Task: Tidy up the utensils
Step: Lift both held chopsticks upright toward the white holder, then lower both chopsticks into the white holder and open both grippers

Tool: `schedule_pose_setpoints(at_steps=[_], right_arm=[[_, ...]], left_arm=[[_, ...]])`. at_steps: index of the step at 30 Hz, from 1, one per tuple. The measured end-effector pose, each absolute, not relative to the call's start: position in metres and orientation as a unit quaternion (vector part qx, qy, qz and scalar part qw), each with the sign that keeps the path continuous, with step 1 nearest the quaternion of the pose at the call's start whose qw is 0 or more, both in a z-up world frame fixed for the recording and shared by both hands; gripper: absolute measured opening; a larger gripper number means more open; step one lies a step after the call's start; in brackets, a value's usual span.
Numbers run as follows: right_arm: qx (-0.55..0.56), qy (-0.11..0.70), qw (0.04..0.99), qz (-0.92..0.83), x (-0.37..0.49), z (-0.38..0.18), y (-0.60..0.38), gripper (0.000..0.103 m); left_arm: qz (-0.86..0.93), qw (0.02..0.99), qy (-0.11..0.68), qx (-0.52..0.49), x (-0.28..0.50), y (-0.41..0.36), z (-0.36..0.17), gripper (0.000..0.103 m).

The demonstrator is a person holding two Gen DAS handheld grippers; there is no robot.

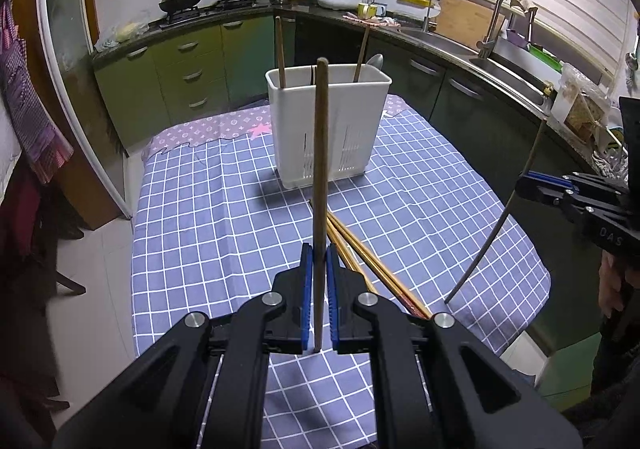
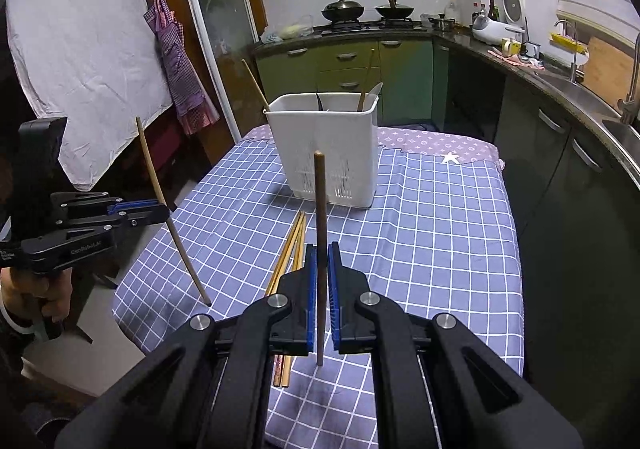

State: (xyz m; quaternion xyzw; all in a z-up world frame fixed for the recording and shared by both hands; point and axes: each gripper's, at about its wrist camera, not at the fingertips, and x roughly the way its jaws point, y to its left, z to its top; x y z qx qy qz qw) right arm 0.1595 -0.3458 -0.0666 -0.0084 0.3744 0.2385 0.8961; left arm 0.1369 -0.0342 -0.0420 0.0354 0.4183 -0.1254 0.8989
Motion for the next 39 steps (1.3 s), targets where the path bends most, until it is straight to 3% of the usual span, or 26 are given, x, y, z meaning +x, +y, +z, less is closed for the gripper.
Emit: schedule_pose_setpoints(at_steps=[9,14,26,33,39], right_arm=[[-0.011,0.361,0.901,0.242,0.164,-0.052,-0.344,0.007],[-0.016,0.341,0.908,0.243,0.170,-0.030,-0.343,0.007],[0.002,0.247,0.942,0.228,0.227,0.080,-0.334,0.006],[0.022,0.203,0.954,0.218,0.276,0.105,-0.321,0.007],[0.021,0.215,0.956,0.198,0.330,0.079,-0.304,0.006]], left_arm=[[-0.137,0.899,0.415,0.032,0.144,-0.041,-0.027,0.007],[-0.149,0.908,0.390,0.029,0.158,-0.049,0.007,0.007],[-0.133,0.960,0.247,0.009,0.228,-0.068,0.098,0.007],[-0.102,0.968,0.227,0.016,0.273,-0.072,0.084,0.007],[-0.078,0.961,0.266,0.019,0.303,-0.065,0.045,0.007]])
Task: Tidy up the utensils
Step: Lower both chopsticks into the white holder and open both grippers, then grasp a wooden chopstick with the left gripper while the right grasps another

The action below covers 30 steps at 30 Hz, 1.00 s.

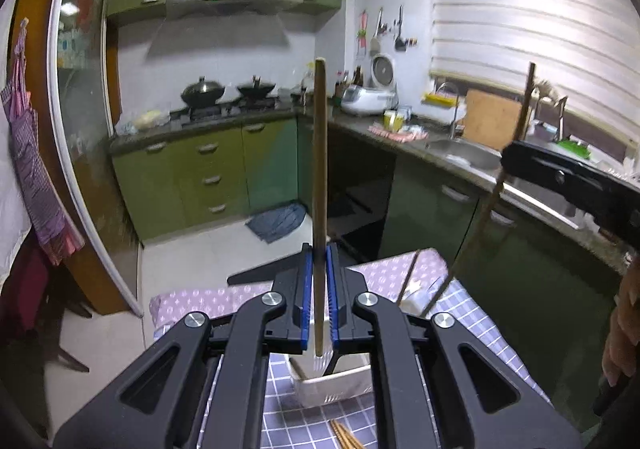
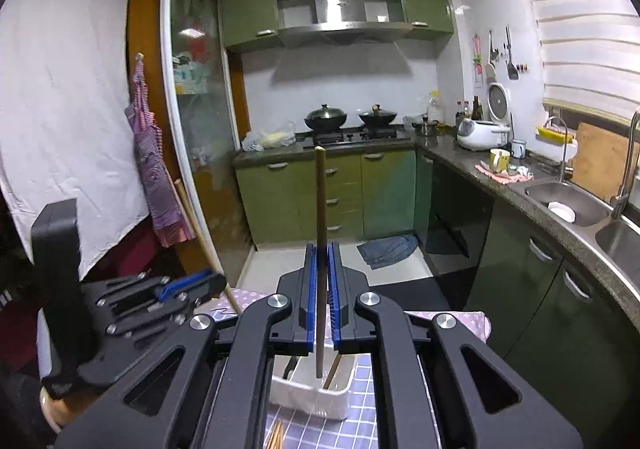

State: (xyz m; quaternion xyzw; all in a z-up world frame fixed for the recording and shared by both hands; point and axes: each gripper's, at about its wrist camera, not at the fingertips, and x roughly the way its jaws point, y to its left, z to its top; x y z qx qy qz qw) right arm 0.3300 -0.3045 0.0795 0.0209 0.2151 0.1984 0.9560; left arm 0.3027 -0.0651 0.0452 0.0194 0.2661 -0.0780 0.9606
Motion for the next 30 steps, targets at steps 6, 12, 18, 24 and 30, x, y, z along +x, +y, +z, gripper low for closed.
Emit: schedule_pose_setpoints(at_steps=[6,12,18,24,30], right_arm=[[0.020,0.251,0.948,0.196,0.360,0.042,-0.298,0.007],[0.019,0.285,0.937,0.202,0.369,0.016,-0.292,0.007],[0.011,0.289,0.936,0.202,0.358,0.012,-0.290,0.015],[0.008,0.279,0.937,0.208,0.308,0.027,-0.311,0.020],[-0.030,0.358,0.910,0.205,0.268,-0.023,-0.337,0.026]], left_arm=[[-0.080,0.950,0.300,0.027,0.298,-0.062,0.025,0.014],[-0.083,0.951,0.296,0.026,0.265,-0.056,0.049,0.030],[-0.091,0.928,0.362,0.009,0.231,-0.053,0.048,0.042],[-0.098,0.884,0.458,-0.001,0.214,-0.052,-0.001,0.042],[-0.100,0.809,0.578,-0.015,0.216,-0.055,-0.089,0.029]])
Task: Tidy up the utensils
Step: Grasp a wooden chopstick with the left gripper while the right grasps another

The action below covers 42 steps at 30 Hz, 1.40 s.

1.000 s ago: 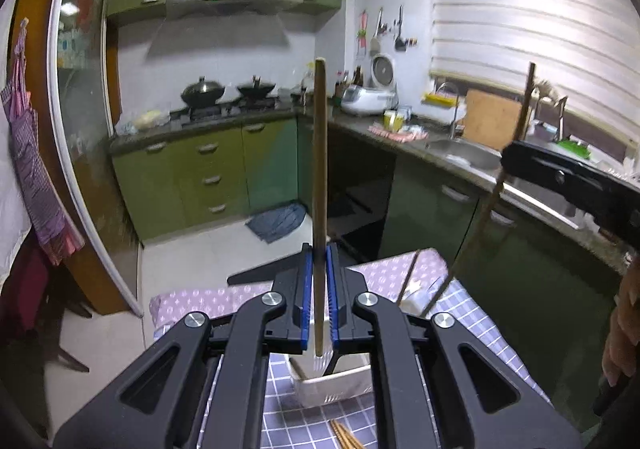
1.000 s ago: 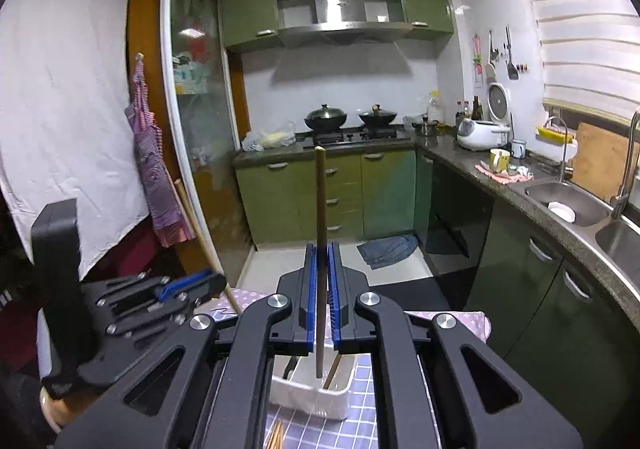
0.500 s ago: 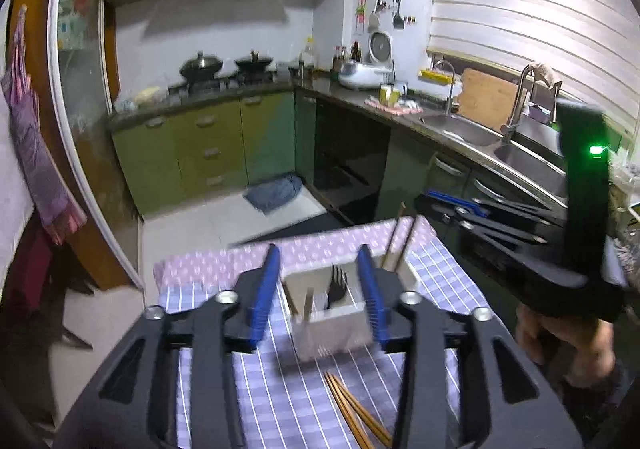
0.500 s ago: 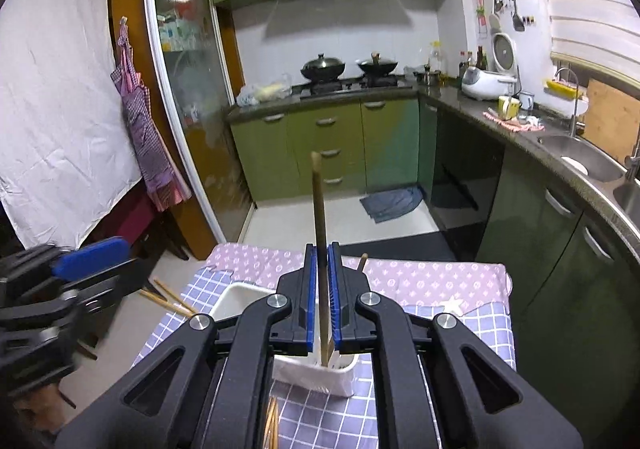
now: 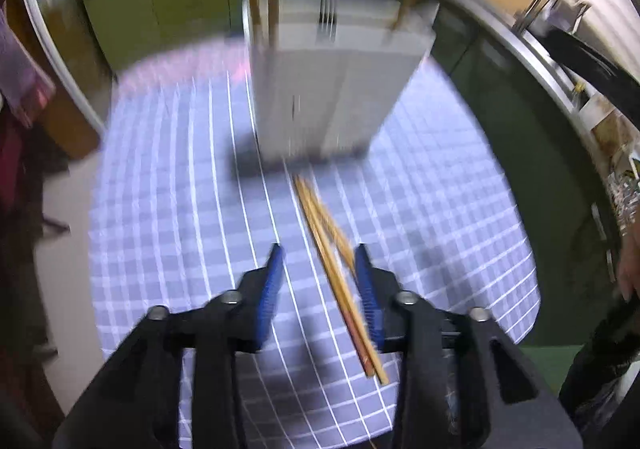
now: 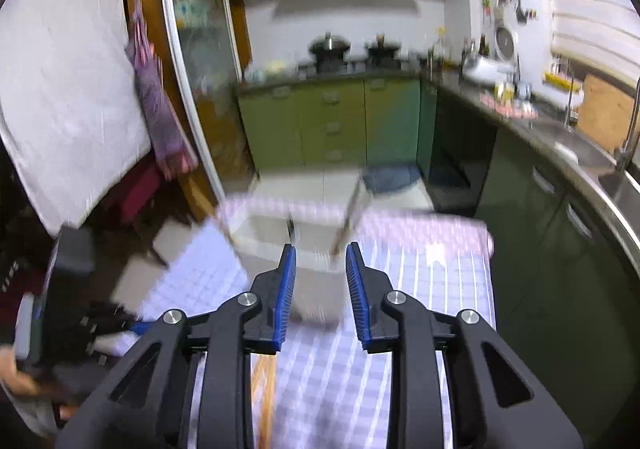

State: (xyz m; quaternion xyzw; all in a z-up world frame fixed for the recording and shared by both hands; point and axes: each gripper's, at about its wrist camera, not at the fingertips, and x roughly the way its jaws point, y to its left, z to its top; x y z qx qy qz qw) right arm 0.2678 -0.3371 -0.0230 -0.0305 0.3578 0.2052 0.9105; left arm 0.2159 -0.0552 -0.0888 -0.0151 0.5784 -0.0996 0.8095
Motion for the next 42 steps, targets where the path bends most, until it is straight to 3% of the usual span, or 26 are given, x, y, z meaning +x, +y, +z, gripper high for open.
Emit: schedule_pose_setpoints(at_steps=[4,10,33,35,42], right_arm=[[-0.047,0.402,0.896,0.181,0.256,-0.065,-0.358,0.026],[-0.028,0.433,0.885,0.171,0.252,-0.101,-0.389,0.026],[-0.014,0.457,0.870,0.182,0.254,-0.123,-0.393,0.027],[-0.019,0.461,0.868,0.183,0.254,-0.125,-0.389,0.027],[-0.044,0.494,0.843,0.210,0.258,-0.142,-0.356,0.029]], left_arm=[[-0.088,0.774,0.626,-0.035,0.225,-0.058,-0.130,0.021],[-0.062,0.759,0.646,-0.043,0.241,-0.066,-0.154,0.020],[-0.029,0.728,0.685,-0.018,0.273,-0.090,-0.185,0.015],[-0.031,0.729,0.684,-0.010,0.276,-0.088,-0.183,0.010],[-0.046,0.733,0.678,-0.003,0.273,-0.084,-0.179,0.007]])
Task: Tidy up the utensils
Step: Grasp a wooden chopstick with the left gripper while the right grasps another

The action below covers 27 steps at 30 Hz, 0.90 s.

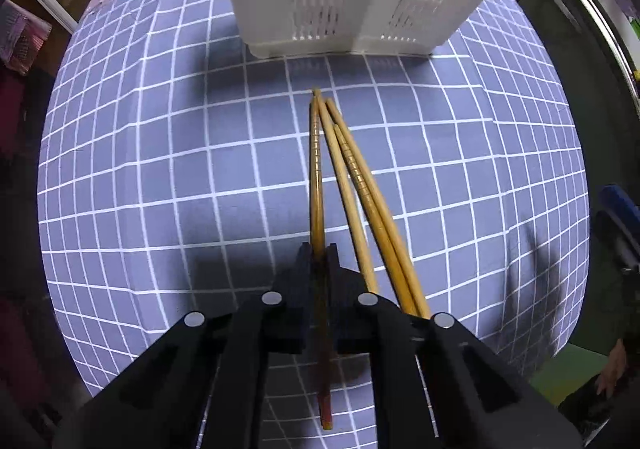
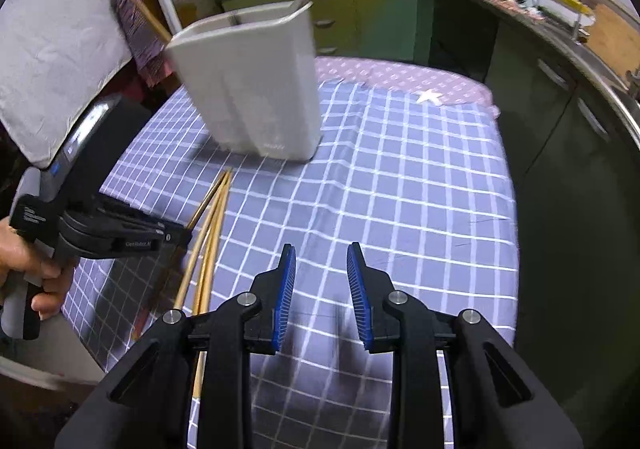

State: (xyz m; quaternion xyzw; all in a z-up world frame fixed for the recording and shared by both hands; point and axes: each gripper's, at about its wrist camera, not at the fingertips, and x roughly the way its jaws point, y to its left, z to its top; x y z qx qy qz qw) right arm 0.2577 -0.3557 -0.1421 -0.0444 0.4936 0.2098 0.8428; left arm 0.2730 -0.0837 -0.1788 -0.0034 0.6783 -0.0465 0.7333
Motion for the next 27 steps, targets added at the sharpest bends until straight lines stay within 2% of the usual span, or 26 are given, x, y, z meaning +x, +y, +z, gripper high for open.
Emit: schedule_pose_setpoints(at_steps=[15,18,20,27], right_arm=[[-0.081,0.584,0.761,0.271,0.284,-0.195,-0.260,0.027],[-0.094,0.588,0.759,0.261,0.287,-0.199,-0.250,0.026],[-0.104,0.590,0.760,0.251,0.288,-0.202,-0.245,0.021],[-0.121,0.596,0.757,0.239,0.291,-0.208,-0.237,0.020]], left_arm=[[-0.070,0.828,0.556,-0.009,0.228,-0.046,-0.105,0.007],[-0.071,0.835,0.545,-0.010,0.221,-0.041,-0.100,0.007],[-0.073,0.839,0.540,-0.013,0.217,-0.039,-0.100,0.007],[-0.079,0.844,0.530,-0.026,0.209,-0.032,-0.099,0.007]])
